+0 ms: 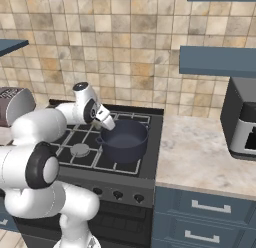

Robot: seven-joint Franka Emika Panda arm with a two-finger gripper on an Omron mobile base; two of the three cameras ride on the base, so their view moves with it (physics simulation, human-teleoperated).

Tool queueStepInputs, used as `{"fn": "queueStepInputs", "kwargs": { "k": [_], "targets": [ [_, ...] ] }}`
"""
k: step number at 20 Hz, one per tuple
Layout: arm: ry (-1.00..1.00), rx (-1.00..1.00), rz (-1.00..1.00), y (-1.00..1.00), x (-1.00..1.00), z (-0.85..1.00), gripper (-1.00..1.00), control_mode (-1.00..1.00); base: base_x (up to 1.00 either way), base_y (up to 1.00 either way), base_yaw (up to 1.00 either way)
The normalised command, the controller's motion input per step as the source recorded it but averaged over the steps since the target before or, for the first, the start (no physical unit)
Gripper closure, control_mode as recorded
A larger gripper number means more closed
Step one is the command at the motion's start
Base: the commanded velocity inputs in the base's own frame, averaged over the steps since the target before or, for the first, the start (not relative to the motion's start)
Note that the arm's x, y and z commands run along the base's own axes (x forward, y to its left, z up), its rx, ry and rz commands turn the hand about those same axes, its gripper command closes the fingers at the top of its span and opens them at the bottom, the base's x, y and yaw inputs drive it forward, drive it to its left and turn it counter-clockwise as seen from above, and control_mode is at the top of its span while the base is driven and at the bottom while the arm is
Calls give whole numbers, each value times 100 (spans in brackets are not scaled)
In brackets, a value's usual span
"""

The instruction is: Turn on the burner for the pot on the stove. Wait thirty seconds for the pot to heat up. Then add the garlic to the pot.

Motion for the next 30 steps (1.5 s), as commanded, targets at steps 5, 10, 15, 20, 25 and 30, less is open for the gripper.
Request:
{"fn": "queueStepInputs", "kwargs": {
  "k": [5,10,15,20,25,30],
  "targets": [
    [-2,0,-9,-37,8,4,100,-100,0,0,0],
    [0,0,0,-31,45,0,100,-100,0,0,0],
    [0,0,0,-26,16,-6,100,-100,0,0,0],
    [0,0,0,-27,0,-22,100,-100,0,0,0],
    [0,0,0,-21,0,-19,100,-100,0,0,0],
    [1,0,0,-26,0,-19,100,-100,0,0,0]
  ]
}}
